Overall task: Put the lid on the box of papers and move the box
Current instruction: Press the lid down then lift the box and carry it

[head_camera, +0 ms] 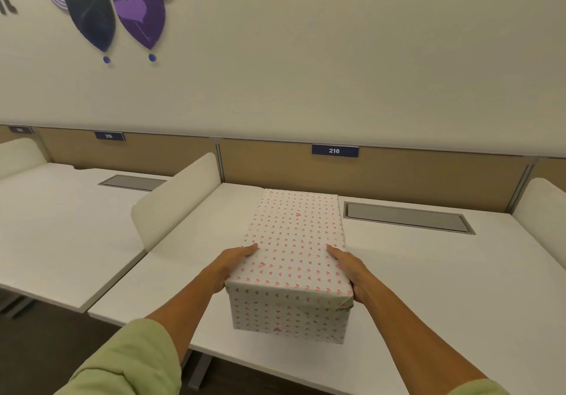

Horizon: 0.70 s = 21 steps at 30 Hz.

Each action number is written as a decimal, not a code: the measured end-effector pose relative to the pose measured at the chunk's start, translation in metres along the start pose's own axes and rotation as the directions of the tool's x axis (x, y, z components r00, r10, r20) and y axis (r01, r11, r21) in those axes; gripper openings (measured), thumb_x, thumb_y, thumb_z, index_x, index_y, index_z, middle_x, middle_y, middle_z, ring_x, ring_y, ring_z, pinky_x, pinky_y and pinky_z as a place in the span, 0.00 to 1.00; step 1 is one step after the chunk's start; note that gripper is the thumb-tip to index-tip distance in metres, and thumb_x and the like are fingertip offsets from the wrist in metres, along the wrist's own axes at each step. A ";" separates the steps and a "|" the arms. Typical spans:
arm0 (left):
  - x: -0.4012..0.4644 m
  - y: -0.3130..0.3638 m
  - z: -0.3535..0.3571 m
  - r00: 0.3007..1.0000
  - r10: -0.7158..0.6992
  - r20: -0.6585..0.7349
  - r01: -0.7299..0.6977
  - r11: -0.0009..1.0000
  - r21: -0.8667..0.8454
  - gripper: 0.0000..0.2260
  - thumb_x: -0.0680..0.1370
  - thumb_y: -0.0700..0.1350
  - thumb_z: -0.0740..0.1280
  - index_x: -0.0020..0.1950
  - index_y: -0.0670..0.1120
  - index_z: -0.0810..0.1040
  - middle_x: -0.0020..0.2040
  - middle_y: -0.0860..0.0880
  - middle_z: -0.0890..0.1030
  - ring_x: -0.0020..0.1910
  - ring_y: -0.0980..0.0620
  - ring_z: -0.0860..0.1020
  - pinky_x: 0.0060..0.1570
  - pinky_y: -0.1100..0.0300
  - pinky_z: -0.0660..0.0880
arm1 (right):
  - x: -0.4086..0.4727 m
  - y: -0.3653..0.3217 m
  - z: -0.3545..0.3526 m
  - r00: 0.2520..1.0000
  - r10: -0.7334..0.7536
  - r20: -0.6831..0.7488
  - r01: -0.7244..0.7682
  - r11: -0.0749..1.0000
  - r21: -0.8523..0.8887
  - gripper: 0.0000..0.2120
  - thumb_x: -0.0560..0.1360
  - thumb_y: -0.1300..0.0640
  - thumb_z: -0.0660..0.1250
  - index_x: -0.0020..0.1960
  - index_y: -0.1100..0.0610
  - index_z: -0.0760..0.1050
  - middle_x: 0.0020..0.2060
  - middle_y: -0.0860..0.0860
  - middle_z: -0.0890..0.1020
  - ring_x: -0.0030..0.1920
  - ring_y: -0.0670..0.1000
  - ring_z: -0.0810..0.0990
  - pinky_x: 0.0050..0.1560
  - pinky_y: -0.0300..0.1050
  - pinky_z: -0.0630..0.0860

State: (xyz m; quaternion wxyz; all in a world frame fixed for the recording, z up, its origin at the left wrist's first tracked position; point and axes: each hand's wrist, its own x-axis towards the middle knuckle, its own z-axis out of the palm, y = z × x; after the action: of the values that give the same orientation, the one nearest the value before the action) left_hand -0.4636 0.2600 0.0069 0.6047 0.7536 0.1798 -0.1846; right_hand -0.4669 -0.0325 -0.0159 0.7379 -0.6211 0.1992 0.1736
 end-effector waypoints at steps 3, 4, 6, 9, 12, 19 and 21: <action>-0.001 0.007 -0.020 0.999 0.024 -0.030 -0.024 1.000 0.010 0.21 0.76 0.58 0.69 0.62 0.48 0.73 0.49 0.43 0.86 0.42 0.41 0.86 0.47 0.47 0.83 | 0.001 -0.011 0.020 0.999 -0.011 0.033 0.010 1.000 0.009 0.24 0.78 0.47 0.71 0.69 0.55 0.71 0.57 0.58 0.85 0.55 0.61 0.85 0.33 0.48 0.81; -0.001 0.011 -0.027 0.999 0.032 -0.036 -0.032 0.999 0.013 0.20 0.76 0.58 0.69 0.62 0.48 0.74 0.49 0.43 0.86 0.42 0.41 0.86 0.47 0.48 0.83 | 0.003 -0.015 0.026 0.999 -0.017 0.042 0.017 1.000 0.014 0.24 0.78 0.48 0.71 0.70 0.56 0.71 0.57 0.58 0.85 0.55 0.61 0.85 0.34 0.48 0.81; -0.001 0.020 -0.042 0.998 0.040 -0.048 -0.039 0.999 0.016 0.20 0.75 0.59 0.69 0.61 0.48 0.73 0.48 0.43 0.86 0.40 0.42 0.86 0.44 0.49 0.83 | 0.006 -0.025 0.039 0.998 -0.031 0.063 0.030 0.999 0.015 0.23 0.78 0.49 0.70 0.69 0.56 0.71 0.57 0.58 0.85 0.55 0.61 0.85 0.38 0.50 0.81; 0.003 0.035 -0.066 0.996 0.046 -0.075 -0.044 0.999 0.021 0.22 0.75 0.60 0.69 0.62 0.48 0.72 0.49 0.43 0.85 0.41 0.43 0.86 0.40 0.53 0.82 | 0.013 -0.042 0.062 0.995 -0.053 0.084 0.052 0.999 0.011 0.24 0.78 0.49 0.71 0.69 0.57 0.70 0.57 0.58 0.84 0.55 0.61 0.85 0.42 0.52 0.82; 0.013 0.051 -0.092 0.994 0.055 -0.092 -0.053 0.998 0.025 0.24 0.75 0.61 0.68 0.64 0.48 0.72 0.51 0.43 0.84 0.44 0.43 0.85 0.41 0.54 0.80 | 0.026 -0.058 0.087 0.992 -0.075 0.104 0.074 0.997 0.015 0.24 0.78 0.49 0.71 0.70 0.57 0.70 0.58 0.58 0.84 0.57 0.61 0.84 0.51 0.56 0.83; 0.056 0.093 -0.157 0.990 0.106 -0.095 -0.100 0.993 0.066 0.24 0.76 0.60 0.68 0.65 0.47 0.71 0.54 0.42 0.83 0.49 0.41 0.84 0.50 0.50 0.80 | 0.067 -0.098 0.151 0.988 -0.112 0.106 0.108 0.993 0.037 0.24 0.77 0.49 0.71 0.70 0.57 0.70 0.57 0.57 0.85 0.57 0.60 0.85 0.56 0.58 0.82; 0.070 0.107 -0.175 0.990 0.118 -0.079 -0.113 0.991 0.070 0.23 0.76 0.59 0.68 0.64 0.46 0.73 0.51 0.43 0.85 0.44 0.43 0.85 0.45 0.52 0.81 | 0.079 -0.108 0.168 0.989 -0.114 0.098 0.110 0.993 0.043 0.25 0.77 0.49 0.71 0.70 0.56 0.70 0.57 0.57 0.85 0.56 0.60 0.85 0.58 0.59 0.81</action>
State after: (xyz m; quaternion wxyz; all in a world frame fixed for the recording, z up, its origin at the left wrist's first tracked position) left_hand -0.3394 0.4130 0.0979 0.5815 0.7891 0.1547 -0.1235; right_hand -0.3310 0.1156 0.0606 0.7670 -0.6079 0.1299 0.1591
